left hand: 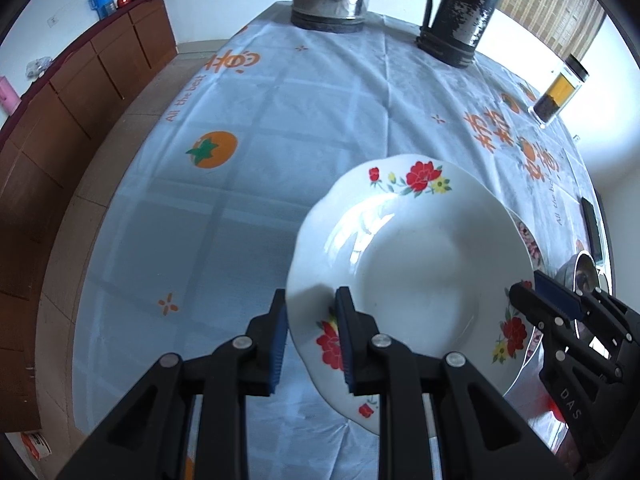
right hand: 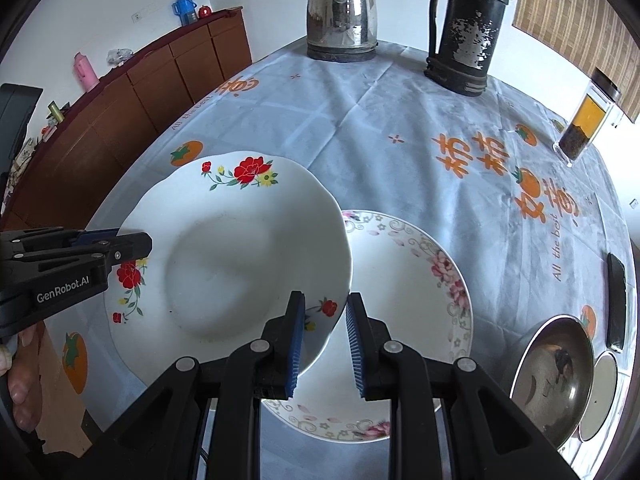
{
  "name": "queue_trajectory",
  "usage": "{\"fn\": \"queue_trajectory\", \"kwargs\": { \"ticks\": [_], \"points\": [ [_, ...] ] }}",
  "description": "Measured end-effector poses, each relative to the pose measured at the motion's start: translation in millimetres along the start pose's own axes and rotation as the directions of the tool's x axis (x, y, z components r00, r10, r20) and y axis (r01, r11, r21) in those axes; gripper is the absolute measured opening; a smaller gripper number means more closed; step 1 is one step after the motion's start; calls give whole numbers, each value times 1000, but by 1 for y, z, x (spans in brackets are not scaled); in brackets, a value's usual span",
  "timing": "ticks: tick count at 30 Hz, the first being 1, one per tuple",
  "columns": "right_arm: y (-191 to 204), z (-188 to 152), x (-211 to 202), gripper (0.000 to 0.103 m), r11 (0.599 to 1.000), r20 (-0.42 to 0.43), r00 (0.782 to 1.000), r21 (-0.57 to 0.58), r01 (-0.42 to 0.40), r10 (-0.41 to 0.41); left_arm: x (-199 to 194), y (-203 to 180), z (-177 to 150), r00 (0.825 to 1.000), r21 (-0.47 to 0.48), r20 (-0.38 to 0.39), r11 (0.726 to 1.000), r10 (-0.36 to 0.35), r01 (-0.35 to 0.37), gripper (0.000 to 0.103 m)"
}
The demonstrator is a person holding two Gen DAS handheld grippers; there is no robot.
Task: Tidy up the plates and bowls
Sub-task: 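Carry the red-flower plate with both grippers over the pink-floral plate stack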
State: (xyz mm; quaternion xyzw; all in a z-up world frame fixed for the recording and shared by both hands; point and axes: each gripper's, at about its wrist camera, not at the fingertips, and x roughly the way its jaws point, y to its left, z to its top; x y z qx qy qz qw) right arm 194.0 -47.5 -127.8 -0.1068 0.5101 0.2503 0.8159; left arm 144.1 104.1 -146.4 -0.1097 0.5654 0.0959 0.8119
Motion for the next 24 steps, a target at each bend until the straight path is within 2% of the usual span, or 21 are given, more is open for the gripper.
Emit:
{"fn": "queue_trajectory", "kwargs": {
  "ticks": [24],
  "points": [
    [-46,-21,-10,23,994,3,999,97,47,-47,4,-51,3,1000,102,-8,995,-18,18,21]
  ]
}}
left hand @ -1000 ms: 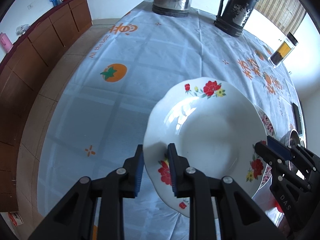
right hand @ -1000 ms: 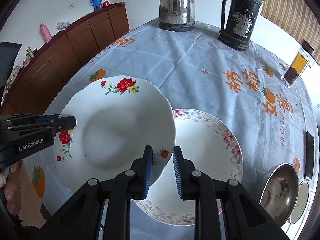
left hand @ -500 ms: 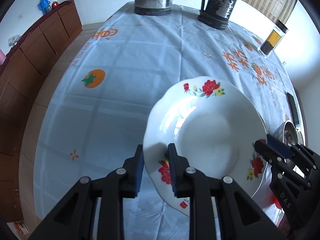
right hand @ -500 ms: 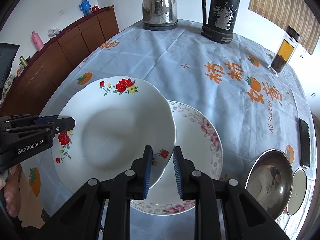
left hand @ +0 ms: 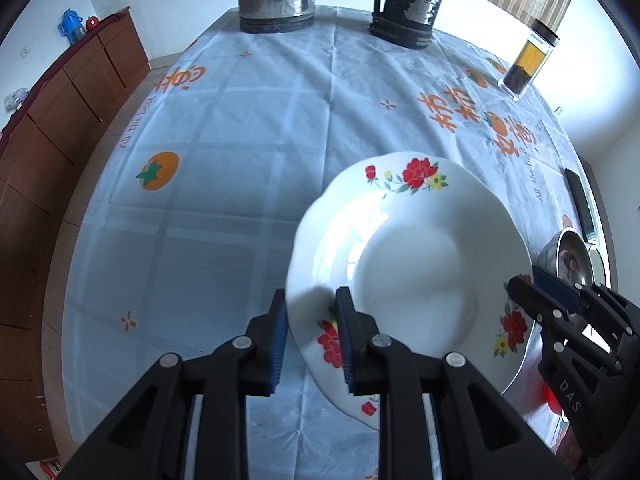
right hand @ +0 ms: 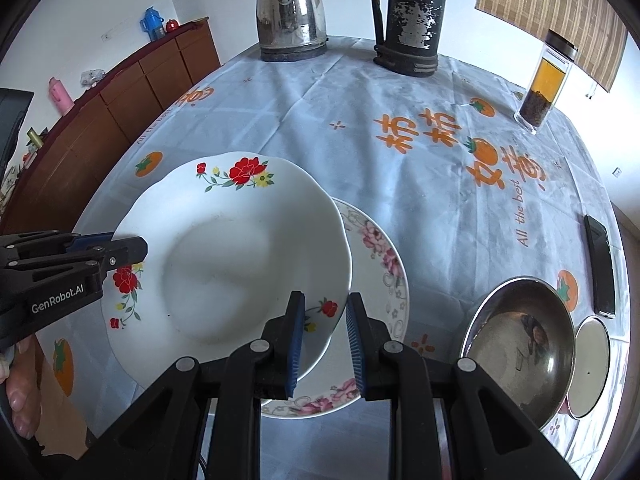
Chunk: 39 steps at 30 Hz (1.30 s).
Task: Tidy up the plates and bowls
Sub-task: 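Carry the red-flower plate with both grippers over the pink-floral plate stack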
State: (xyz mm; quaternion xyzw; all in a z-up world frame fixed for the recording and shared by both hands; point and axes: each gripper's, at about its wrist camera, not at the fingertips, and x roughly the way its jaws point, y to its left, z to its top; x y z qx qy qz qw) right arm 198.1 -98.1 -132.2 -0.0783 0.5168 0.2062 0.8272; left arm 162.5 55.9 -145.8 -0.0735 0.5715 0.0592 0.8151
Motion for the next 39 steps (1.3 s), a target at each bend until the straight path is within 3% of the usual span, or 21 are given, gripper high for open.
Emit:
{"fn": "queue_trajectory", "kwargs": {
  "ticks": [39],
  "points": [
    [-34,-16,3,23,996,-25,999,77,34,-32,17,-37,5,1000,74,-27,997,-15,17,21]
  ]
}}
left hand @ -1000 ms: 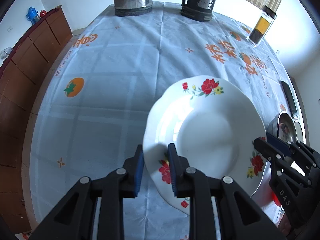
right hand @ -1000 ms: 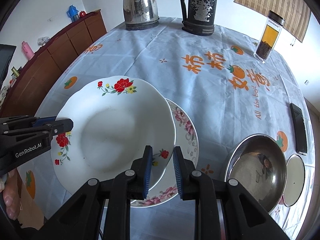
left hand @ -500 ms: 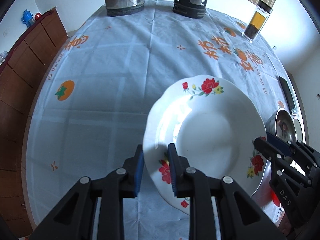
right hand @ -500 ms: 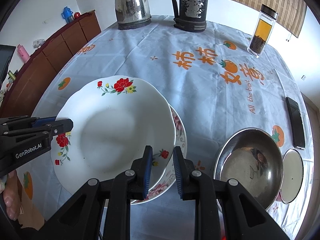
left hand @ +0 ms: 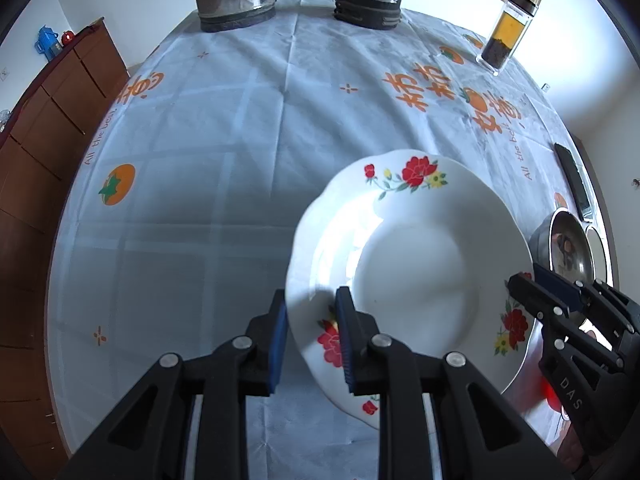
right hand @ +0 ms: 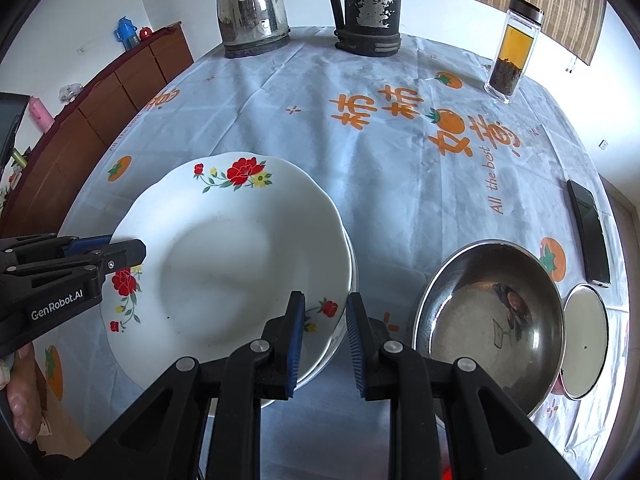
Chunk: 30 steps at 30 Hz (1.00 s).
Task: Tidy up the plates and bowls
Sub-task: 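Carry the red-flower plate with both grippers over the pink-floral plate stack, then lower the red-flower plate onto the stacked plates with both grippers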
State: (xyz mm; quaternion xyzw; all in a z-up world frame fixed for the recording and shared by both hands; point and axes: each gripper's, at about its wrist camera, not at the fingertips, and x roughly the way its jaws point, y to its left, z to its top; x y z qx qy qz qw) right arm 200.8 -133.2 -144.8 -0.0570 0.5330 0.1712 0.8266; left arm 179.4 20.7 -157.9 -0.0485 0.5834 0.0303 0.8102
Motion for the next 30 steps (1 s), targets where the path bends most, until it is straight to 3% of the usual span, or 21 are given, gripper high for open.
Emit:
{"fn": "queue_trajectory", "kwargs": {
  "ticks": [30],
  "points": [
    [-6,-1,8,23,1000,-19,1000,9,10,-9,15,-6,3,1000,7,-17,1000,-11,11,21]
  ]
}}
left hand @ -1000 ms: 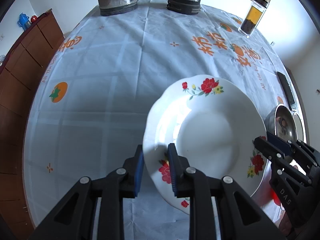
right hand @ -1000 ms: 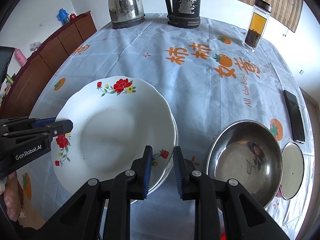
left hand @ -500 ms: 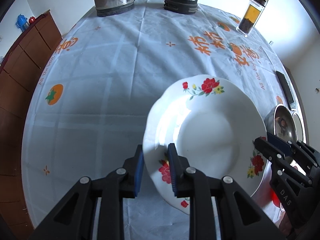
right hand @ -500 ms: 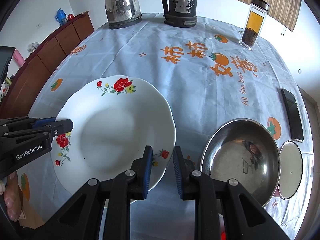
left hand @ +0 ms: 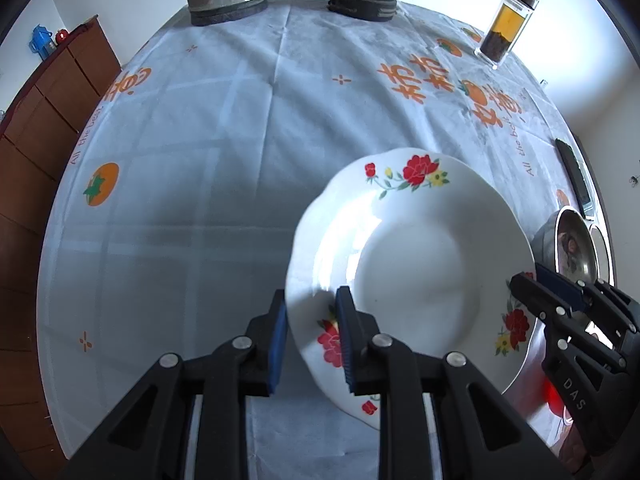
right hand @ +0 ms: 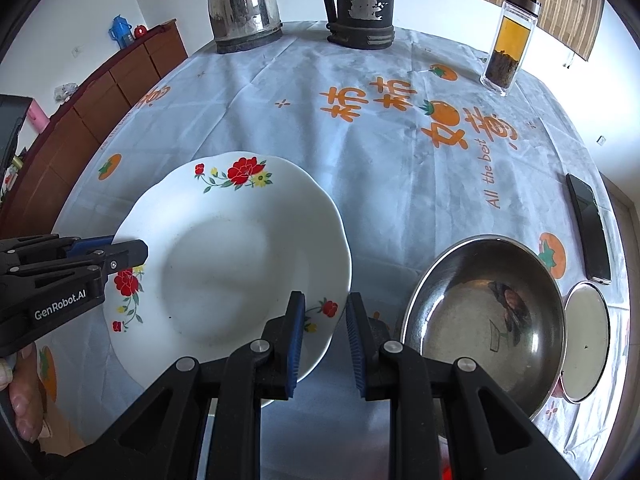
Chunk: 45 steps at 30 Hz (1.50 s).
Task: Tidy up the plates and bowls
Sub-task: 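Lower the red-flower plate onto the stacked plates with both grippers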
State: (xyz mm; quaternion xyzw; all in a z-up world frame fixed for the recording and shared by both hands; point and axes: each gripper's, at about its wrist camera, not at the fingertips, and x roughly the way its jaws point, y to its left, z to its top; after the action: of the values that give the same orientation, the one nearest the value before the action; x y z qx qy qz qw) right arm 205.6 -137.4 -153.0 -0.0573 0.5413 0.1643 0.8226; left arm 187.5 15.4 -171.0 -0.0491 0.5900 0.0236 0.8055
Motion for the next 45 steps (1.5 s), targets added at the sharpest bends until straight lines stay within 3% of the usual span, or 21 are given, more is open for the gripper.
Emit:
{"fn": "queue_trajectory", "kwargs": {
  "ticks": [45],
  "points": [
    [5,-5,10,23,999,-27,1000,-33,5,-6,8,4,-7,1000,-15,-26,1000,-1,0,22]
  ]
}}
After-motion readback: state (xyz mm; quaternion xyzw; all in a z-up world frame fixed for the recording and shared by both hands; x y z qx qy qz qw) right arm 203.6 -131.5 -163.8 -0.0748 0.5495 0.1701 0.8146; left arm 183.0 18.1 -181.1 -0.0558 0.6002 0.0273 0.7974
